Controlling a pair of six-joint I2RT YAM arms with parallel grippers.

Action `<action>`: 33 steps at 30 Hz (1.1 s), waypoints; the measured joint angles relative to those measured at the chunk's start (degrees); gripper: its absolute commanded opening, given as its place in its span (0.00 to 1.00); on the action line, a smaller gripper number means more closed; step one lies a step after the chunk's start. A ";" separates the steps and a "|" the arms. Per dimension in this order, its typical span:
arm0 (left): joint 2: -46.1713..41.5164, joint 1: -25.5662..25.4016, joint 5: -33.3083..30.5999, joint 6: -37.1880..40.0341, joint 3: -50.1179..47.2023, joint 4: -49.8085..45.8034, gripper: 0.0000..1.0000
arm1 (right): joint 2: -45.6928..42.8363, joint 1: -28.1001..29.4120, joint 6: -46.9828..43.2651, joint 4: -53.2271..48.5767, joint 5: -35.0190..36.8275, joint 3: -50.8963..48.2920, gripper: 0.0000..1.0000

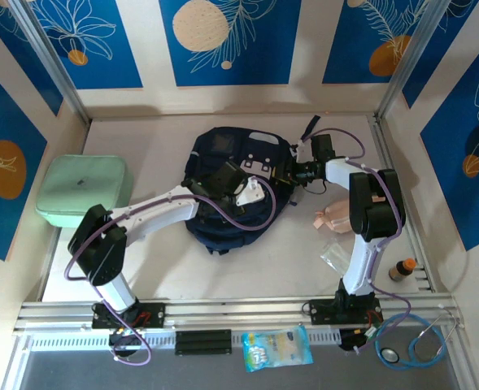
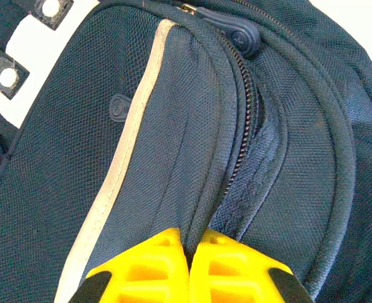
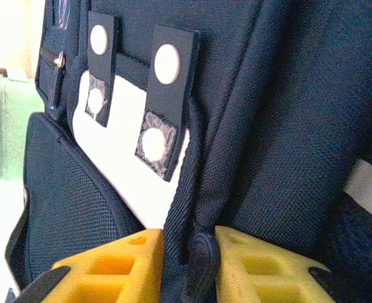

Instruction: Pack the student bag

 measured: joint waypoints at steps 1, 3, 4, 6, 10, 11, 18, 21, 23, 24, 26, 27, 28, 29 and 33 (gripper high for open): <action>0.00 0.00 0.00 0.00 0.00 -0.07 0.00 | 0.00 0.11 -0.24 -0.22 0.28 0.00 0.22; 0.00 0.00 0.00 0.00 0.00 -0.17 0.00 | 0.00 0.20 -0.68 -0.63 1.03 0.00 0.19; 0.00 0.00 0.00 0.00 -0.02 -0.20 0.00 | 0.00 0.24 -0.68 -0.76 1.22 0.00 0.17; 0.00 0.00 0.00 -0.02 -0.02 -0.20 0.00 | 0.00 0.26 -0.74 -0.90 1.53 0.00 0.13; 0.00 0.00 -0.02 -0.46 0.00 -0.20 0.00 | -0.81 0.48 -0.46 -1.01 2.38 -0.35 0.05; 0.00 0.00 -0.02 -0.57 -0.02 -0.22 0.00 | -1.51 0.52 -0.42 -0.87 2.80 -0.79 0.04; 0.11 0.55 0.57 -3.82 0.22 -0.61 0.00 | -10.86 1.22 0.74 0.50 2.82 -7.10 0.01; 0.83 1.18 2.23 -6.75 1.70 -1.49 0.00 | -15.78 1.25 2.47 3.67 1.53 -11.54 0.00; 1.51 1.57 3.56 -8.70 3.06 -1.62 0.00 | -18.62 1.29 4.00 6.21 0.70 -14.51 0.00; 1.81 1.75 4.11 -9.68 3.69 -1.64 0.00 | -19.74 1.40 4.68 6.93 0.52 -15.63 0.00; 2.54 2.16 5.14 -11.65 4.98 -1.86 0.00 | -22.34 1.92 5.95 8.61 0.02 -17.90 0.00; 2.91 2.40 5.66 -12.61 5.51 -1.99 0.00 | -23.54 2.25 6.36 9.33 -0.11 -18.82 0.00; 3.28 2.67 6.27 -13.55 6.10 -2.16 0.00 | -24.72 2.60 6.60 9.90 -0.09 -19.65 0.00; 3.82 2.99 6.99 -14.58 6.80 -2.43 0.00 | -26.12 2.97 6.86 10.40 -0.07 -20.57 0.00; 5.92 3.93 9.40 -18.03 9.88 -3.23 0.00 | -31.17 4.70 7.61 12.00 0.92 -23.65 0.00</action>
